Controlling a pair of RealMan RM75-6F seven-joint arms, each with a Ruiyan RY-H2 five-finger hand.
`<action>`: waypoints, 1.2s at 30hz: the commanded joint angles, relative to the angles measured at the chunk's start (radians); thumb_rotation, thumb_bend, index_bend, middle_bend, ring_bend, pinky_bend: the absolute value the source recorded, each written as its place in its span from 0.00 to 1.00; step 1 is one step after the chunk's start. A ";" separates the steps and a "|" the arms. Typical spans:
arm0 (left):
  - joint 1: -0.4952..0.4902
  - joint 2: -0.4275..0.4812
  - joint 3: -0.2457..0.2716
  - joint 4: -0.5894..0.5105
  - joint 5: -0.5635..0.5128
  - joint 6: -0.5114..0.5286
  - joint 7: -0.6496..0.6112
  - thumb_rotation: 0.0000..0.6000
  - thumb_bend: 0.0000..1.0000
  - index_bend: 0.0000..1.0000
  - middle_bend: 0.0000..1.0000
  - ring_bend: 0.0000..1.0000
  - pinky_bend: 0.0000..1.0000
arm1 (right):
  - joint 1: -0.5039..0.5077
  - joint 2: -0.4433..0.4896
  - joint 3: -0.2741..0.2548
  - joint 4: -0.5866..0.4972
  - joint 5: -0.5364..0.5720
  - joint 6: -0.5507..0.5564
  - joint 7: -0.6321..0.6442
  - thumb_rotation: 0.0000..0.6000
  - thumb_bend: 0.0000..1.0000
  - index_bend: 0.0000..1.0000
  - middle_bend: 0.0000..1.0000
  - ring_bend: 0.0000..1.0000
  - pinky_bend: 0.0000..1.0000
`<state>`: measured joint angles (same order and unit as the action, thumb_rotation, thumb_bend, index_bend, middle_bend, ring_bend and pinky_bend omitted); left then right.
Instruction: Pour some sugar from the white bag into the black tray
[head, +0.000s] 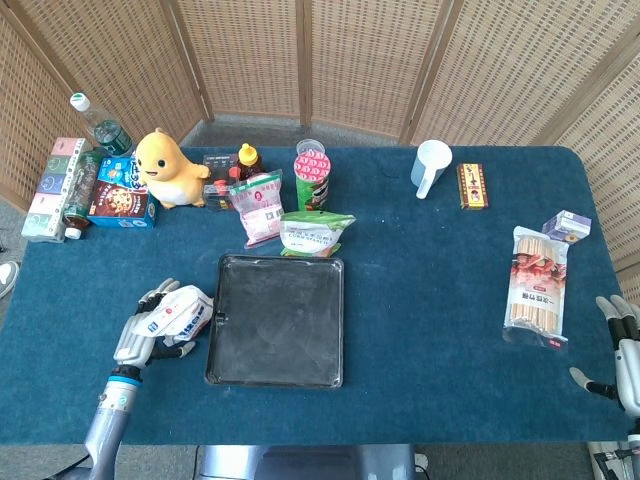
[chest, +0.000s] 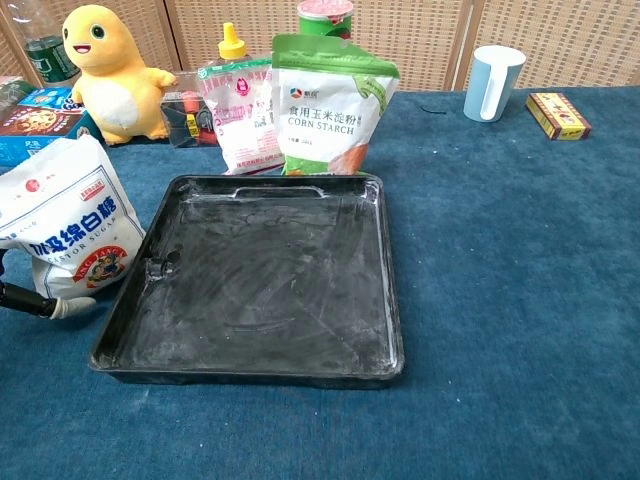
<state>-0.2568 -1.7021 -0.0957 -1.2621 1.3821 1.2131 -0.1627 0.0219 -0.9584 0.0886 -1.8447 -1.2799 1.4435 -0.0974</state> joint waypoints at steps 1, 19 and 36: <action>0.001 -0.025 -0.008 0.017 0.001 0.028 0.010 1.00 0.25 0.20 0.06 0.14 0.16 | 0.000 0.004 0.002 0.003 0.002 -0.006 0.012 1.00 0.03 0.01 0.00 0.00 0.02; 0.019 -0.047 0.006 0.070 0.062 0.133 -0.073 1.00 0.42 0.56 0.45 0.50 0.53 | 0.004 -0.002 -0.003 0.007 -0.007 -0.016 0.009 1.00 0.03 0.01 0.00 0.00 0.02; -0.041 0.151 0.040 -0.023 0.216 0.163 -0.060 1.00 0.41 0.58 0.48 0.52 0.53 | 0.004 0.001 -0.003 0.004 -0.004 -0.020 0.016 1.00 0.03 0.01 0.00 0.00 0.02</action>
<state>-0.2615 -1.6072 -0.0585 -1.2578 1.5566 1.3843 -0.2575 0.0260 -0.9581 0.0854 -1.8409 -1.2835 1.4235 -0.0826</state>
